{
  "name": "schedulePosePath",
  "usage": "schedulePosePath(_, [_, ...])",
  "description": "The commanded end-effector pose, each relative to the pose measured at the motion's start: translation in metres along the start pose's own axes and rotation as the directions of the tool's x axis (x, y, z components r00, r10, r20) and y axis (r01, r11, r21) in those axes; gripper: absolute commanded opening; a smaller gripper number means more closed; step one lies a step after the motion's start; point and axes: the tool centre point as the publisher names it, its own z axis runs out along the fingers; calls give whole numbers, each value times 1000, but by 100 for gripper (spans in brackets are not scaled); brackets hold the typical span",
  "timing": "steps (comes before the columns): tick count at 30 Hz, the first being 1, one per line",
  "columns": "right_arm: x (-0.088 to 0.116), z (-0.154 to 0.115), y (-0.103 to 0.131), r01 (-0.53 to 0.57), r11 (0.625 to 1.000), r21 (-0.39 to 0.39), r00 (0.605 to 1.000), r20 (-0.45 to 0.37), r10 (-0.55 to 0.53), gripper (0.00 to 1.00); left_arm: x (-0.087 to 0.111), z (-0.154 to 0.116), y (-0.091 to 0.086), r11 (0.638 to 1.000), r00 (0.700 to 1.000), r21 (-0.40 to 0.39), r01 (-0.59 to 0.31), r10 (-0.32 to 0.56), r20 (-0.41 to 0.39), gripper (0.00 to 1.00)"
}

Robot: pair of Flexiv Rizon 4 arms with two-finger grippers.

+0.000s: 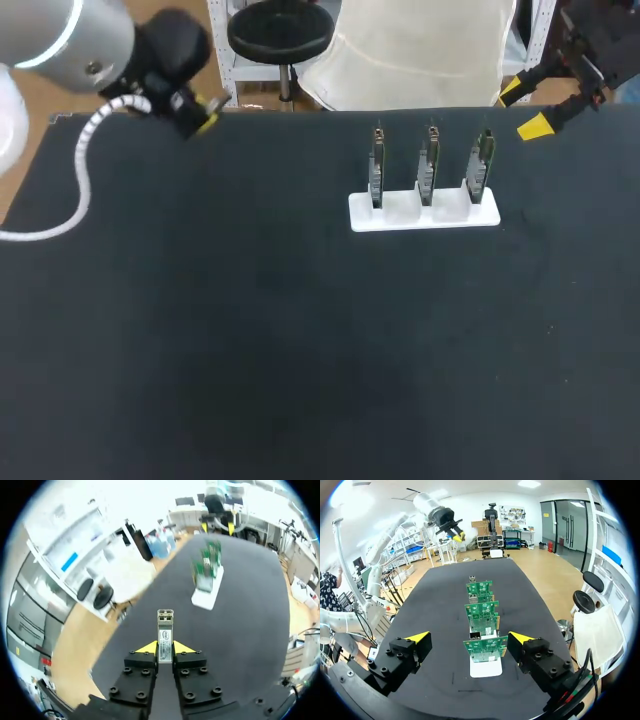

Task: Pick up the optical module with the left hand, and insert it into the network port with the right hand.

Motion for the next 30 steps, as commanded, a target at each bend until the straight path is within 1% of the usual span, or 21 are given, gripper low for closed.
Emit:
schedulePosePath(1, [0, 0, 2, 1, 1000, 5, 1000, 0, -1, 100, -36, 15, 4, 1000, 998, 2, -31, 30, 56, 0])
schedulePosePath(3, [0, 0, 2, 1, 1000, 5, 1000, 0, -1, 100, -56, 20, 3, 998, 992, 16, -56, 54, 114, 0])
schedulePosePath(4, [0, 0, 2, 1, 1000, 5, 1000, 0, -1, 100, -66, 23, 3, 998, 990, 21, -66, 63, 123, 0])
schedulePosePath(7, [0, 0, 2, 1, 1000, 5, 1000, 0, -1, 100, -92, 32, -1, 994, 977, 48, -96, 85, 195, 0])
schedulePosePath(8, [0, 0, 2, 1, 1000, 5, 1000, 0, -1, 100, -100, 36, -4, 993, 975, 55, -106, 92, 203, 0])
schedulePosePath(10, [0, 0, 2, 1, 1000, 5, 1000, 0, -1, 100, -117, 43, -10, 989, 963, 73, -131, 109, 246, 0])
schedulePosePath(14, [0, 0, 2, 1, 1000, 5, 1000, 0, -1, 100, -149, 57, -27, 974, 934, 125, -187, 137, 331, 0])
schedulePosePath(17, [0, 0, 2, 1, 1000, 5, 1000, 0, -1, 100, -169, 69, -40, 959, 909, 174, -222, 139, 394, 0])
schedulePosePath(19, [0, 0, 2, 1, 1000, 5, 1000, 0, -1, 100, -181, 76, -49, 952, 902, 184, -243, 153, 403, 0])
schedulePosePath(21, [0, 0, 2, 1, 1000, 5, 1000, 0, -1, 100, -194, 85, -59, 941, 889, 206, -267, 159, 428, 0])
schedulePosePath(25, [0, 0, 2, 1, 1000, 5, 1000, 0, -1, 100, -213, 96, -75, 924, 863, 232, -303, 164, 477, 0])
schedulePosePath(26, [0, 0, 2, 1, 1000, 5, 1000, 0, -1, 100, -215, 98, -77, 923, 861, 236, -305, 161, 483, 0])
schedulePosePath(30, [0, 0, 2, 1, 1000, 5, 1000, 0, -1, 100, -230, 111, -90, 908, 835, 278, -313, 124, 535, 0])
